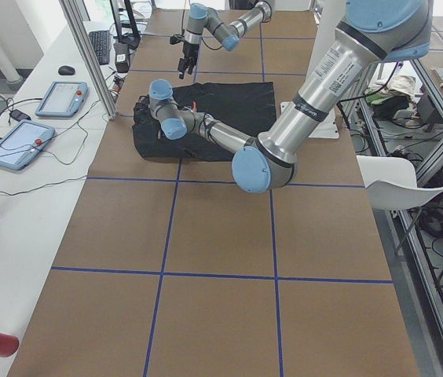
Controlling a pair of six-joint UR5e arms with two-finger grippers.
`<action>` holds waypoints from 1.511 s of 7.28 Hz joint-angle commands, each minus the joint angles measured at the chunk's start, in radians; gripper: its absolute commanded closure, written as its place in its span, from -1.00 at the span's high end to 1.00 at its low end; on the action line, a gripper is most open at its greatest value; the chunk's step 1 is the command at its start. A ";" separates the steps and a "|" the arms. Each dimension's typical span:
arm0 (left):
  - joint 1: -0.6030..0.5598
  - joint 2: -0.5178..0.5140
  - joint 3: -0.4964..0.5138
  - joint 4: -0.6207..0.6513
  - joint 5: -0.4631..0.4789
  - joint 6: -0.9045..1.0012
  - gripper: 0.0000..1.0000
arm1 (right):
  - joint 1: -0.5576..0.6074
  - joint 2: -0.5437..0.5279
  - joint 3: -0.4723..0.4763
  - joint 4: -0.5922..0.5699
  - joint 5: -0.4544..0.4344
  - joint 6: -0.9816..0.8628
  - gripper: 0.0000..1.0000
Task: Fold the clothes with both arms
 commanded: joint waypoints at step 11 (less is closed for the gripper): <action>0.102 -0.146 0.184 -0.012 0.187 -0.164 0.63 | 0.001 -0.013 0.012 -0.003 -0.002 0.003 0.99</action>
